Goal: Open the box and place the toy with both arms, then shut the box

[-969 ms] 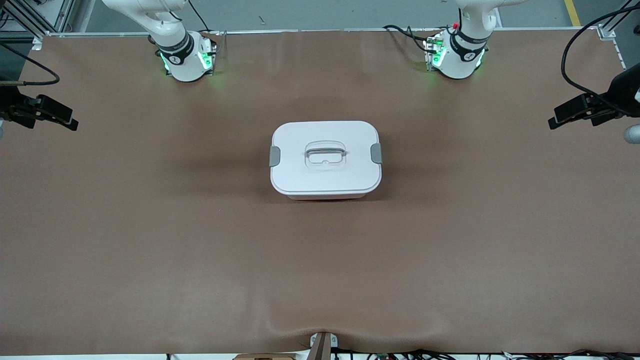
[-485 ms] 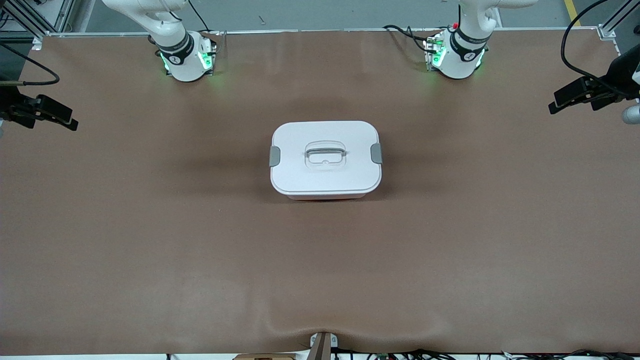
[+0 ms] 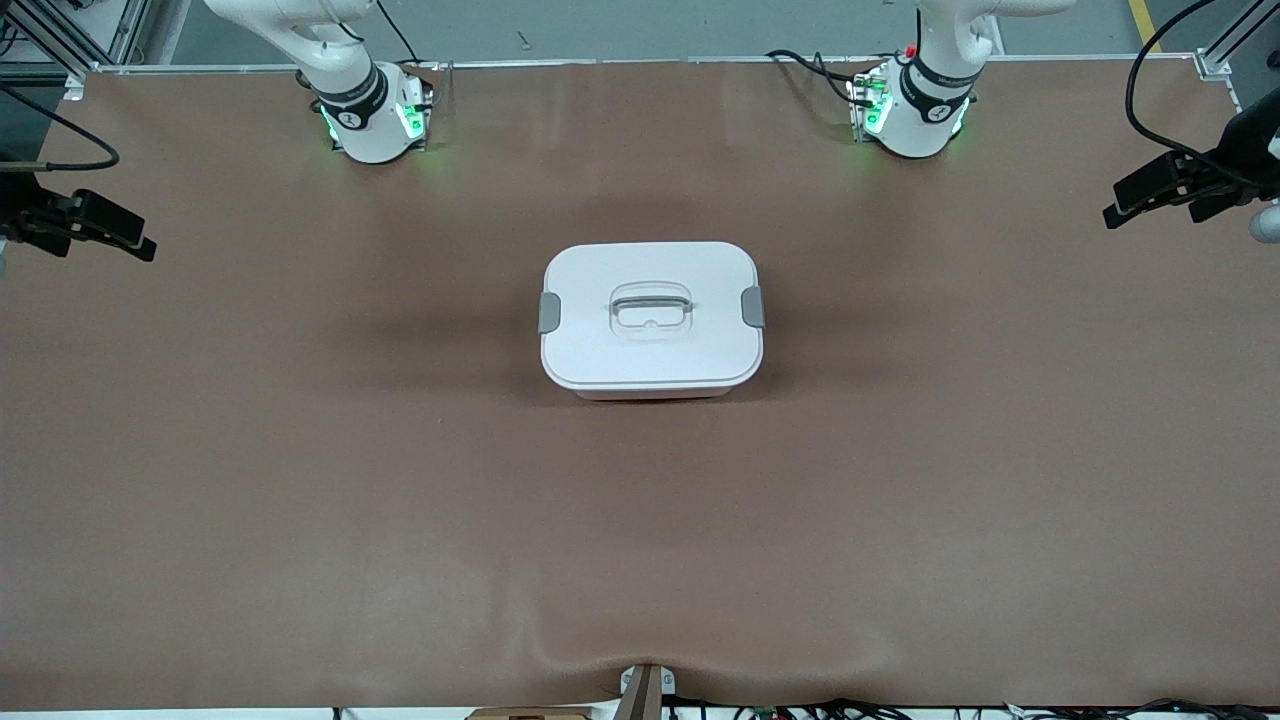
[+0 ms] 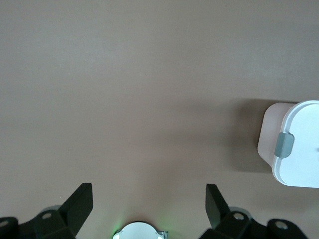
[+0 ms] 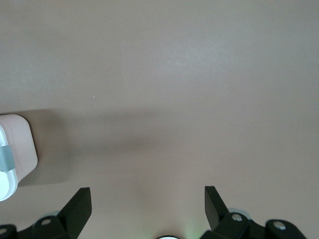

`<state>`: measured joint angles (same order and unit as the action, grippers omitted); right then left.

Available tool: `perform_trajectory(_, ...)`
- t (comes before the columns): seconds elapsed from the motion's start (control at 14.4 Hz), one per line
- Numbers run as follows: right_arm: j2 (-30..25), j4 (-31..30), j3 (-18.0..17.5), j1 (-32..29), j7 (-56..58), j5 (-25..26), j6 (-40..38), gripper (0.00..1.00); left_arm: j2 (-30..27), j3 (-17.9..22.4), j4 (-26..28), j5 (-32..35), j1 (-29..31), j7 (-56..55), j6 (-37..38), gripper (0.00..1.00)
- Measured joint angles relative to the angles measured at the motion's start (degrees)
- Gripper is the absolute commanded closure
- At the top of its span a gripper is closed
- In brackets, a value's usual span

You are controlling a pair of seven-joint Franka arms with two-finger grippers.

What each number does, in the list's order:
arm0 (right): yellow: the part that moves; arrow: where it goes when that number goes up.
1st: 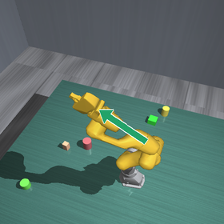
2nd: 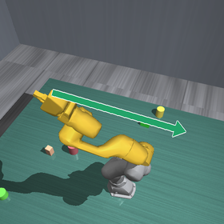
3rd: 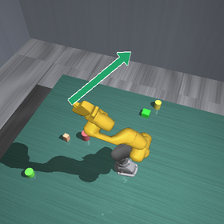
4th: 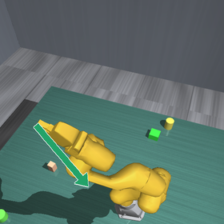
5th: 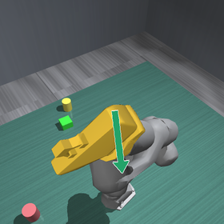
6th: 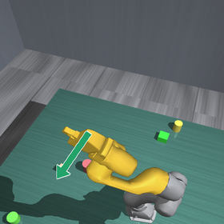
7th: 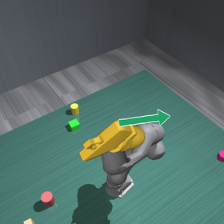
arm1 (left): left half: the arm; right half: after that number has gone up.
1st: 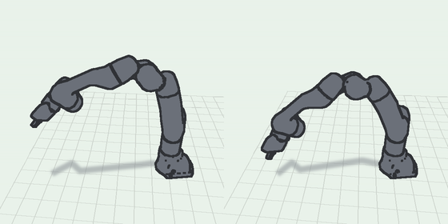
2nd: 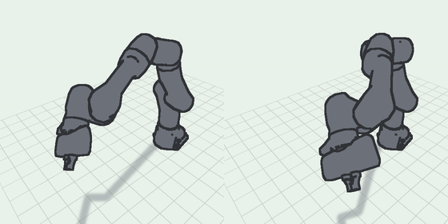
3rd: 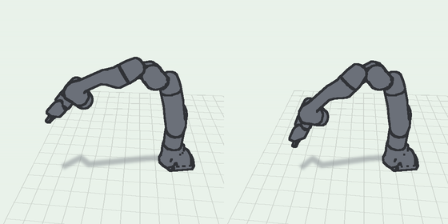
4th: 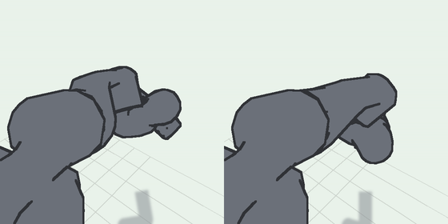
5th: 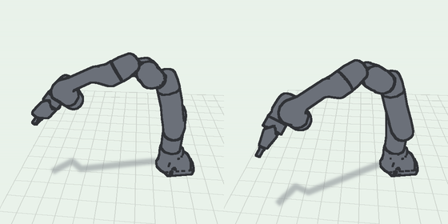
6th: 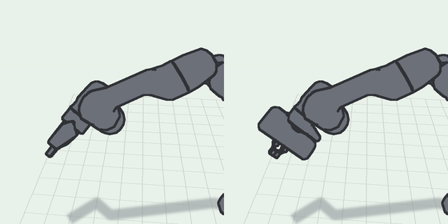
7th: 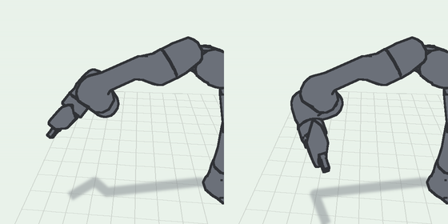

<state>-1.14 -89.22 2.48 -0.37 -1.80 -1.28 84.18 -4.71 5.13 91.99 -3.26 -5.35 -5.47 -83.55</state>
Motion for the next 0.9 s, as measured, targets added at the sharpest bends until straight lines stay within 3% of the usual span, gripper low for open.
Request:
perform_trajectory(0.42,0.0,0.0,0.0,0.0,0.0,0.0,0.0,0.0,0.2,-0.3,0.0,0.0,0.8,0.0,-0.3,0.0)
perform_trajectory(0.69,0.0,0.0,0.1,0.0,0.0,0.0,0.0,0.0,0.3,-5.1,-0.1,0.0,4.3,0.0,-0.4,0.0)
perform_trajectory(0.9,0.0,0.0,0.1,0.0,0.0,0.0,0.0,0.0,0.3,-5.7,-0.1,1.5,4.4,0.0,-0.4,0.0)
